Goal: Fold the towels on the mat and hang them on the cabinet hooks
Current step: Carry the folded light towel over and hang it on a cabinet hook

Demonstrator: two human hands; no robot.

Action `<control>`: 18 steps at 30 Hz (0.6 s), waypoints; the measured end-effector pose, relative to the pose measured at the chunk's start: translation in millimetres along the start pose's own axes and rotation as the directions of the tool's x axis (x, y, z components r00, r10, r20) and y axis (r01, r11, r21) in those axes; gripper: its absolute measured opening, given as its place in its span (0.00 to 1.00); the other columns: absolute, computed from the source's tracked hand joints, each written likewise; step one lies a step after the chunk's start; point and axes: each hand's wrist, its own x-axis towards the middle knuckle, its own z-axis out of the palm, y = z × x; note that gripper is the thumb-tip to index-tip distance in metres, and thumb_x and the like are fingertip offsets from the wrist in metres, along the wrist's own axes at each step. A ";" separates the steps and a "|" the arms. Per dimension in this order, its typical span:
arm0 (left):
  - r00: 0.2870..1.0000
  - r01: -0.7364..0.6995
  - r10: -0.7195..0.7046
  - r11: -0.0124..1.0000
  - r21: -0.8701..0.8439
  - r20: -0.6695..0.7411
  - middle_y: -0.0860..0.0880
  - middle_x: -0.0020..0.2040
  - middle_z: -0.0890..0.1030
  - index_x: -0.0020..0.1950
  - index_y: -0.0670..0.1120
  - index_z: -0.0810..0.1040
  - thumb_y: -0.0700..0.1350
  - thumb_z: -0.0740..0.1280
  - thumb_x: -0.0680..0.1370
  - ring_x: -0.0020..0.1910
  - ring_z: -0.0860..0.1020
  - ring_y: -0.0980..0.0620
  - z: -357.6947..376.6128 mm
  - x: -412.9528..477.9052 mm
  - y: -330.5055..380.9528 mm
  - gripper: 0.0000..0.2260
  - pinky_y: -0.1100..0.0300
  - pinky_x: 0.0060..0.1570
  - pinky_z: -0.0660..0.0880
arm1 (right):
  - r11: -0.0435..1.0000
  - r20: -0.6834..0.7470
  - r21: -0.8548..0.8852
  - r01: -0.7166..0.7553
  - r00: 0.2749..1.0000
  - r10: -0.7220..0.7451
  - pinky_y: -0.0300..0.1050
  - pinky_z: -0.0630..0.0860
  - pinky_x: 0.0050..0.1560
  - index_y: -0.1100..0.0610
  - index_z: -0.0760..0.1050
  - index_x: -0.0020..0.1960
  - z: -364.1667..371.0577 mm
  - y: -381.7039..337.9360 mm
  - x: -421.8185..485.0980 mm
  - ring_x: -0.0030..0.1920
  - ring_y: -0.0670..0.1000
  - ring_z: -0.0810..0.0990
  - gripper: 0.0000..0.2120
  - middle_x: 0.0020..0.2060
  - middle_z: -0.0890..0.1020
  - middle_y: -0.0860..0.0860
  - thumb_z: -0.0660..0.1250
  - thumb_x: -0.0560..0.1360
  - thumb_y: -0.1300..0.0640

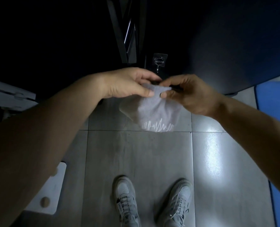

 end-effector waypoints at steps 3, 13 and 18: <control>0.995 0.030 -0.020 0.994 0.109 -0.093 0.54 0.53 0.86 0.61 0.52 0.80 0.47 0.74 0.76 0.55 0.84 0.56 -4.6 5.9 4.5 0.14 0.57 0.59 0.78 | 1.000 -0.075 0.016 0.004 0.997 -0.003 0.42 0.80 0.53 0.57 0.83 0.54 -1.2 1.3 3.7 0.52 0.48 0.84 0.06 0.49 0.86 0.50 0.69 0.79 0.62; 0.863 -0.188 -0.051 0.892 -0.412 -0.503 0.54 0.46 0.86 0.54 0.49 0.83 0.39 0.69 0.79 0.50 0.84 0.57 4.0 15.0 -13.8 0.07 0.57 0.53 0.79 | 0.993 -0.446 0.074 -0.088 0.888 0.112 0.44 0.80 0.43 0.55 0.78 0.46 -9.6 9.0 18.8 0.39 0.47 0.80 0.05 0.38 0.82 0.51 0.74 0.75 0.61; 0.772 -0.276 -0.137 0.807 -0.522 -0.620 0.51 0.43 0.86 0.54 0.43 0.81 0.37 0.70 0.79 0.42 0.85 0.58 21.2 27.5 -7.1 0.05 0.67 0.38 0.78 | 0.999 -0.617 0.046 -0.029 0.785 0.051 0.31 0.75 0.44 0.58 0.80 0.45 11.1 10.0 21.6 0.41 0.38 0.80 0.05 0.40 0.83 0.46 0.69 0.76 0.67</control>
